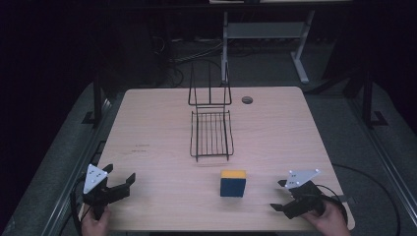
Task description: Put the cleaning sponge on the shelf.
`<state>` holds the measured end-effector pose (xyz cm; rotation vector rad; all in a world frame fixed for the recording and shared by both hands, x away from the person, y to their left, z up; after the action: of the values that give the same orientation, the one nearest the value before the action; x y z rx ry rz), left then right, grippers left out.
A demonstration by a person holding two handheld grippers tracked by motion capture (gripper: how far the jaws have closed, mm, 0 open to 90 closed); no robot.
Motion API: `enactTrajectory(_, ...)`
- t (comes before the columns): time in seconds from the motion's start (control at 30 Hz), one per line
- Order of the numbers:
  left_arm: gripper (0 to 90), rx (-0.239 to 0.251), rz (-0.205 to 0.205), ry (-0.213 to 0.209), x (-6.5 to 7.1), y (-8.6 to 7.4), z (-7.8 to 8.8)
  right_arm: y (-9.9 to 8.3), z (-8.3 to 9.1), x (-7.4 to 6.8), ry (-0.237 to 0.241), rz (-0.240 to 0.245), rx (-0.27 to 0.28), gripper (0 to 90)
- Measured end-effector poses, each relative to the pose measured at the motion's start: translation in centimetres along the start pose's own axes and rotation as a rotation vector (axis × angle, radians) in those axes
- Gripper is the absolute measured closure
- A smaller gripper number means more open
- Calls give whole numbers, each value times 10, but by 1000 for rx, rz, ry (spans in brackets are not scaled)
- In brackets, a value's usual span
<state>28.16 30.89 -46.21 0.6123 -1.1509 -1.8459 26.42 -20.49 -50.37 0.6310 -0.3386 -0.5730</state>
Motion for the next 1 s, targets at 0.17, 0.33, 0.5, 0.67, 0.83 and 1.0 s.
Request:
enactTrajectory(0.17,141,-1,0,0,0,0,0,1,-2,-2,6,10,-3,174)
enactTrajectory(0.33,141,-2,2,0,0,0,0,5,-5,-6,17,23,-6,174)
enactTrajectory(0.5,141,2,2,0,0,0,0,11,-6,-10,25,39,0,174)
enactTrajectory(0.67,141,3,1,0,0,0,0,14,-6,-13,31,46,5,174)
enactTrajectory(0.83,141,2,0,0,0,0,0,16,-8,-16,38,59,-1,174)
enactTrajectory(1.0,141,1,-1,-1,0,0,0,19,-9,-19,44,70,3,174)
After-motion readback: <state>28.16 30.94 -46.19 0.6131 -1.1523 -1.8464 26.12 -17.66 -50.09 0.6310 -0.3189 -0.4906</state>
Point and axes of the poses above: each handheld gripper's, and its own axes: z roughly backward along the jaws, y roughly out of its top, x roughly to its right, the point moved 6 cm from there along -z, roughly forward along the jaws, and after that the axes turned 11 degrees about -y, right-handed, at the moved point
